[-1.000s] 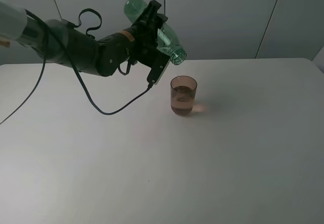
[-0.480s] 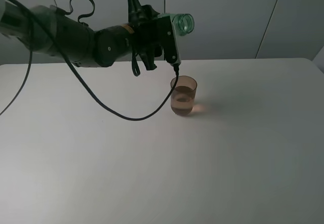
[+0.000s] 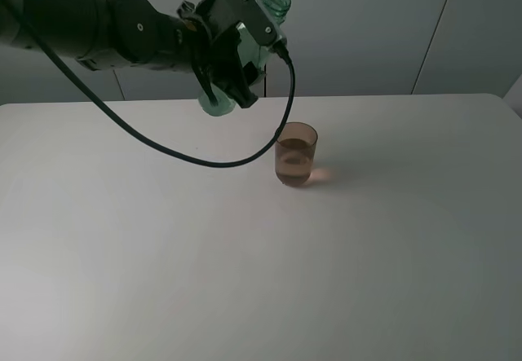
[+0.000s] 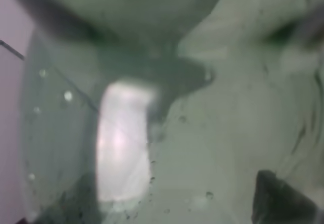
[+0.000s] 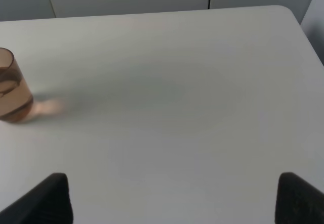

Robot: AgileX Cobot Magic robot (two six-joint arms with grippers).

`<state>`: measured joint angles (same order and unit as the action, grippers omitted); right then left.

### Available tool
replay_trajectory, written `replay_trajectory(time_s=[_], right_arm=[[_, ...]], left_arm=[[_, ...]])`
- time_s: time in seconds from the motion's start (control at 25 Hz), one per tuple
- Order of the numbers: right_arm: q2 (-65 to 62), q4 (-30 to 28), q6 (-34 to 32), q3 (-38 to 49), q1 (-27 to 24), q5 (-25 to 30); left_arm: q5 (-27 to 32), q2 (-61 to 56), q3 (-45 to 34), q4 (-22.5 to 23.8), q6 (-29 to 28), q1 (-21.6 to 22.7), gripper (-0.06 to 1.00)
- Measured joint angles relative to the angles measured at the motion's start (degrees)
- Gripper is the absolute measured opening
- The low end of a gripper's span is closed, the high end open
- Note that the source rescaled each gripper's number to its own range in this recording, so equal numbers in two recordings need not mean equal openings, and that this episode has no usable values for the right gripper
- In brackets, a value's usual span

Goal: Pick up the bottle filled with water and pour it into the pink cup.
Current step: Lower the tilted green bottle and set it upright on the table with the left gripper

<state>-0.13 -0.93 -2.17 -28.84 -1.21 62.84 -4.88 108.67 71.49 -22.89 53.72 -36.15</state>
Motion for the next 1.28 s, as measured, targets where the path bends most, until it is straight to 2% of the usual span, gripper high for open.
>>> replay_trajectory(time_s=[0.08, 0.16, 0.24, 0.28, 0.44, 0.52, 0.6, 0.8, 1.04, 1.28], right_arm=[[0.00, 0.00, 0.00, 0.00, 0.00, 0.00], [0.00, 0.00, 0.00, 0.00, 0.00, 0.00], [0.00, 0.00, 0.00, 0.00, 0.00, 0.00], [0.00, 0.00, 0.00, 0.00, 0.00, 0.00], [0.00, 0.00, 0.00, 0.00, 0.00, 0.00], [0.00, 0.00, 0.00, 0.00, 0.00, 0.00], [0.00, 0.00, 0.00, 0.00, 0.00, 0.00], [0.00, 0.00, 0.00, 0.00, 0.00, 0.00], [0.00, 0.03, 0.00, 0.00, 0.00, 0.00], [0.00, 0.03, 0.00, 0.00, 0.00, 0.00]], left_arm=[[0.78, 0.00, 0.00, 0.21, -2.38, 0.27, 0.03], [1.01, -0.11, -0.30, 2.99, -8.86, 1.01, 0.03], [-0.23, -0.48, -1.89, 10.79, -19.92, 2.67, 0.03], [-1.71, -0.72, -2.99, 14.94, -27.31, 3.48, 0.03], [-7.59, -1.72, -8.06, 36.88, -55.68, 6.91, 0.03], [-9.14, -1.84, -9.15, 43.08, -63.41, 7.67, 0.03], [-11.27, -1.84, -9.88, 44.85, -66.99, 8.01, 0.03], [-24.99, -0.33, -13.86, 45.01, -69.38, 9.35, 0.03], [-28.05, 5.15, -14.79, 45.01, -69.74, 9.88, 0.03], [-33.70, 9.60, -14.79, 43.75, -69.71, 9.88, 0.03]])
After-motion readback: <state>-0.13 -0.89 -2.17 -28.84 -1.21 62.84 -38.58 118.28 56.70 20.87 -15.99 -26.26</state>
